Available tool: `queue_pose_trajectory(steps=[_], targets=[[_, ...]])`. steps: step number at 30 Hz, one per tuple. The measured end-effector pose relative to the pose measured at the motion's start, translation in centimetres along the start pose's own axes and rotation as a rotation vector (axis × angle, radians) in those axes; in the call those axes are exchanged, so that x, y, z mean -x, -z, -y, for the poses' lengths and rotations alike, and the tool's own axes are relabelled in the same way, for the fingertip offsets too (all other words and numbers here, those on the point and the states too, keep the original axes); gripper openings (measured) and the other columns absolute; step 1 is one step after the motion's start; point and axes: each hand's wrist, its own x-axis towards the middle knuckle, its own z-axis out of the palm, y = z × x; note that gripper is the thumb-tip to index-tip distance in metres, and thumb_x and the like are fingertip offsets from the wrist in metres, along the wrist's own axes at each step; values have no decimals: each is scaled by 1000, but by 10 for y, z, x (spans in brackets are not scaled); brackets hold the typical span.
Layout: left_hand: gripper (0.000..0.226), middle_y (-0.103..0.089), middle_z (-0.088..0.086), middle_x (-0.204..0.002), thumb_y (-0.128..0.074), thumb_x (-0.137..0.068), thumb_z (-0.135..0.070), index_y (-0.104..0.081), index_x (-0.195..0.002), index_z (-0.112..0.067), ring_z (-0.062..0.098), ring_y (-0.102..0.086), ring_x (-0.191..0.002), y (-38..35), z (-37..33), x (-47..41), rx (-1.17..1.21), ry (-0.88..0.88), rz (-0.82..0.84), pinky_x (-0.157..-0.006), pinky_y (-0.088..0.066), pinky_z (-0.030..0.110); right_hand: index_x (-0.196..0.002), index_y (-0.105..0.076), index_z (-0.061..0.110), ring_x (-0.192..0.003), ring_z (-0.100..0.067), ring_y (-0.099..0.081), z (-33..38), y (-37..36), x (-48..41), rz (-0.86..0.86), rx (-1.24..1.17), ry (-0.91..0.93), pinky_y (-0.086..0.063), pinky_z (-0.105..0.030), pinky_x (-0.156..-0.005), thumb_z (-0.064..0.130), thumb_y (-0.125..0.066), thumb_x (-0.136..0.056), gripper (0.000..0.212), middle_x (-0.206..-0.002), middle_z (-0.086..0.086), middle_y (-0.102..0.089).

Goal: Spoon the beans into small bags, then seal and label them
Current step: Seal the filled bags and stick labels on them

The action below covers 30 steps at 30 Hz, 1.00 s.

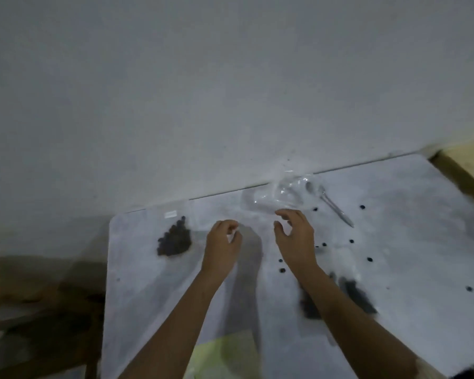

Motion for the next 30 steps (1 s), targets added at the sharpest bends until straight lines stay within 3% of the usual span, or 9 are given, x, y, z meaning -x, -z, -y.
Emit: queue_pose_trajectory(steps=[3,7,13,16,23,27,30], targets=[[20,-53,2,-108,-55,-93,-15,-58,-113,-10,18,-57,-101,-46,-10,33,27,22,137,-75,-42,13,-111,-61,11,-106,-17,-55,-26,52,27,-79,32,-190,-45,-29,-96,6,-58,-88,23,-114,-4,-59],[37,-42,5,-127,-54,-94,-20,-47,-129,-11,21,-48,-117,-91,-11,75,-22,96,271,-93,-42,26,-122,-54,11,-120,-25,-46,-64,90,70,1,234,-400,-40,-32,-101,9,-57,-89,33,-131,-9,-49],[59,-24,10,-147,-54,-94,-31,-30,-142,-9,27,-29,-134,-124,-15,106,-116,123,343,-109,-32,34,-125,-51,7,-112,-27,-51,-84,101,103,68,258,-390,-43,-32,-94,11,-58,-88,38,-126,-13,-50],[56,-26,9,-146,-56,-93,-29,-33,-140,-9,25,-28,-134,-129,-18,109,-69,127,331,-108,-29,32,-128,-50,8,-108,-23,-53,-85,98,103,94,203,-387,-45,-27,-91,9,-58,-88,41,-121,-12,-53],[45,-32,8,-137,-59,-90,-19,-44,-131,-10,24,-40,-126,-125,-17,104,61,197,331,-107,-36,36,-123,-53,15,-89,-17,-53,-76,102,102,17,-80,-527,-43,-8,-60,-8,-49,-86,44,-103,-6,-55],[50,-33,10,-143,-57,-92,-24,-39,-139,-15,25,-41,-127,-113,-18,100,75,207,366,-107,-37,36,-119,-60,17,-93,-16,-57,-57,103,101,-34,-211,-511,-47,-13,-70,-10,-42,-87,45,-105,-5,-61],[56,-35,10,-146,-56,-93,-27,-34,-143,-17,25,-41,-130,-89,-17,97,111,228,368,-104,-37,33,-115,-62,14,-74,-11,-57,-31,101,103,-29,-382,-470,-48,-11,-61,-12,-40,-88,44,-95,-6,-62]])
